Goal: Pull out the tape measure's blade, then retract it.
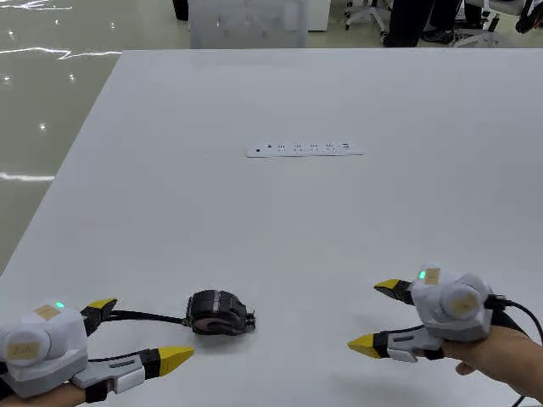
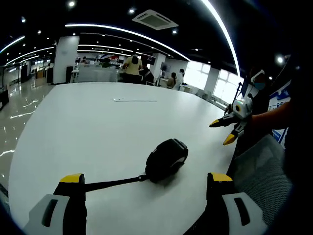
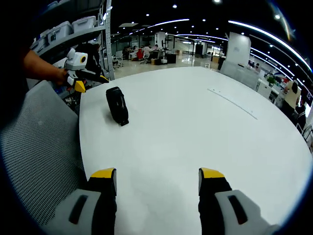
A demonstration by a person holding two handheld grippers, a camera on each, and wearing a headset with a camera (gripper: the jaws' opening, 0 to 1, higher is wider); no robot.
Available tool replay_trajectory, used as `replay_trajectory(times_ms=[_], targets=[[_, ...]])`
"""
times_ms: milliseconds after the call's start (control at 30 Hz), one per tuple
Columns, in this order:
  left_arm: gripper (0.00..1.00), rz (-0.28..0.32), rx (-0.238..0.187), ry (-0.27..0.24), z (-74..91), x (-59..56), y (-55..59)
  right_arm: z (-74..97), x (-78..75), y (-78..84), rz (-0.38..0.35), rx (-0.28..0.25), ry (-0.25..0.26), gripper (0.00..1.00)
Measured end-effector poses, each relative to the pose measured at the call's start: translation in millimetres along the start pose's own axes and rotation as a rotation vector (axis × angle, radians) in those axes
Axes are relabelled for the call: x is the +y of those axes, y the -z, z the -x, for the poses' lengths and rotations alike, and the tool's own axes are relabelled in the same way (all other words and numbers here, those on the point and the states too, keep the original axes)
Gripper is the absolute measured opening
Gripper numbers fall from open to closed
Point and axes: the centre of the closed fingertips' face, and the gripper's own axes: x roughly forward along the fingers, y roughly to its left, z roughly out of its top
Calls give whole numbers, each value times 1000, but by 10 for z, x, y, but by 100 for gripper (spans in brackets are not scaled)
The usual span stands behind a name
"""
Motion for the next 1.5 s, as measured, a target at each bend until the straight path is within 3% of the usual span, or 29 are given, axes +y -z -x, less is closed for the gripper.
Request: replay_trajectory(times_ms=[100, 167, 200, 267, 333, 433, 700, 767, 1267, 1500], targets=[[100, -21, -29, 11, 44, -13, -26, 165, -61, 51, -36, -40, 34, 78], [100, -52, 32, -29, 75, 70, 73, 261, -75, 135, -50, -39, 44, 80], [100, -90, 37, -67, 88, 142, 88, 307, -96, 202, -51, -26, 65, 82], [100, -62, 4, -48, 95, 111, 67, 387, -87, 286, -50, -13, 76, 86], [100, -76, -20, -44, 112, 95, 31, 449, -77, 334, -42, -17, 85, 87], [100, -85, -13, -31, 131, 27, 22, 533, -73, 403, -57, -26, 89, 90], [100, -131, 33, -7, 149, -78, 108, 603, -88, 489, -54, -19, 99, 96], [100, -114, 31, 3, 164, -121, 108, 644, -113, 450, -64, -35, 113, 98], [100, -126, 10, 1, 127, 23, 16, 685, -109, 479, -52, -29, 110, 99], [100, -133, 4, -2, 107, -11, -7, 679, -62, 466, -59, -33, 104, 99]])
